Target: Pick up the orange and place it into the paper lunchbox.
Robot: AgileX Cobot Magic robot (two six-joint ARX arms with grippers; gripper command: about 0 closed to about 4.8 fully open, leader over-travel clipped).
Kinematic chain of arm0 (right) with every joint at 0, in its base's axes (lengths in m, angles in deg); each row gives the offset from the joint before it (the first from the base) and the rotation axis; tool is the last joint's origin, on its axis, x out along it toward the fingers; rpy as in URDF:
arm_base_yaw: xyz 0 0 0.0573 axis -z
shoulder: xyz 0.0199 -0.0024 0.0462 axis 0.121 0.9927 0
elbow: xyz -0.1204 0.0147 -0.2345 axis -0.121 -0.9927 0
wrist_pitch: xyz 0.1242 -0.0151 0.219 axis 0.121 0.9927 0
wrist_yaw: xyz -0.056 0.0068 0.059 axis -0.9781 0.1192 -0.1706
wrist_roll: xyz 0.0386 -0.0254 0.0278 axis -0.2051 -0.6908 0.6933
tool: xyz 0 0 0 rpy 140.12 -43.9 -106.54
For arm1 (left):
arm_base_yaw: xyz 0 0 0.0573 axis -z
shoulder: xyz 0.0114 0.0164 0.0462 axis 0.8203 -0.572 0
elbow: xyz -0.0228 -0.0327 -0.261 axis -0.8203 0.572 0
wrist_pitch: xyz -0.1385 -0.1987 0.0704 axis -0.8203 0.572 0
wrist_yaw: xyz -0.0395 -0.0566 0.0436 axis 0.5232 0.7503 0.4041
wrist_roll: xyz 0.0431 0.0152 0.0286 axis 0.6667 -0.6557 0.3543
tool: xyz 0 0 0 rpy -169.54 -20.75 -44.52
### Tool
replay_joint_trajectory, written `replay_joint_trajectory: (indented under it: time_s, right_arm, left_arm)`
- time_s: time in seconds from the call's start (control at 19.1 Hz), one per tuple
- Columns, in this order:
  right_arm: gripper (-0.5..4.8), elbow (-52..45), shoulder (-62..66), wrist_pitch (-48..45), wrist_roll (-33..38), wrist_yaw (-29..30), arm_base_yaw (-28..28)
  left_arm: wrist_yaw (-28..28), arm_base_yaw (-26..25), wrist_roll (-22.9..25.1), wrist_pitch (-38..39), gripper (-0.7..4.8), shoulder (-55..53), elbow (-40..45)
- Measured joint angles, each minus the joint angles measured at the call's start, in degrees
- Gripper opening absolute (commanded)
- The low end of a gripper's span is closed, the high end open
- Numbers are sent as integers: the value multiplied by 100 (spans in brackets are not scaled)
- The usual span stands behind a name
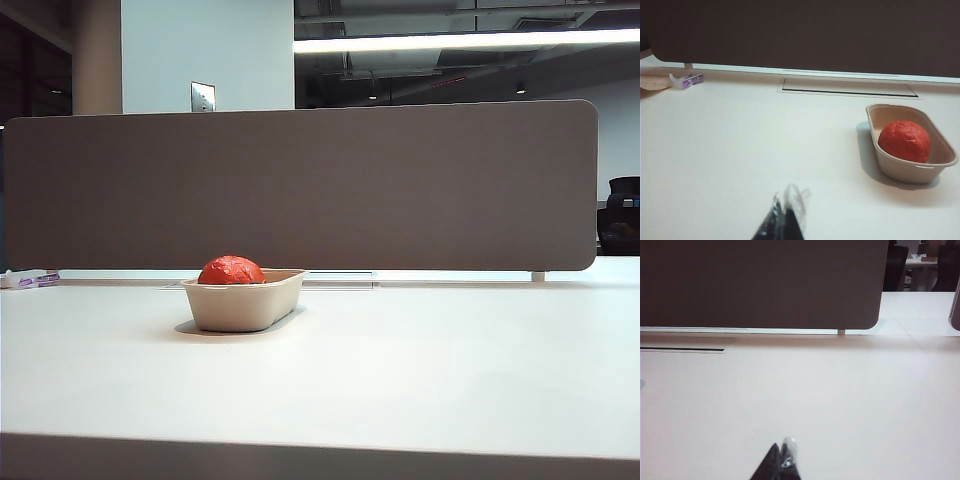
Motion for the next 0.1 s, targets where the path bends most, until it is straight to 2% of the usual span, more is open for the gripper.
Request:
replay_joint_trajectory:
  time_s: [0.1]
  right_arm:
    - [-3, 0, 2, 0, 0, 0, 0]
  left_arm:
    - [0, 0, 0, 0, -2, 0, 0]
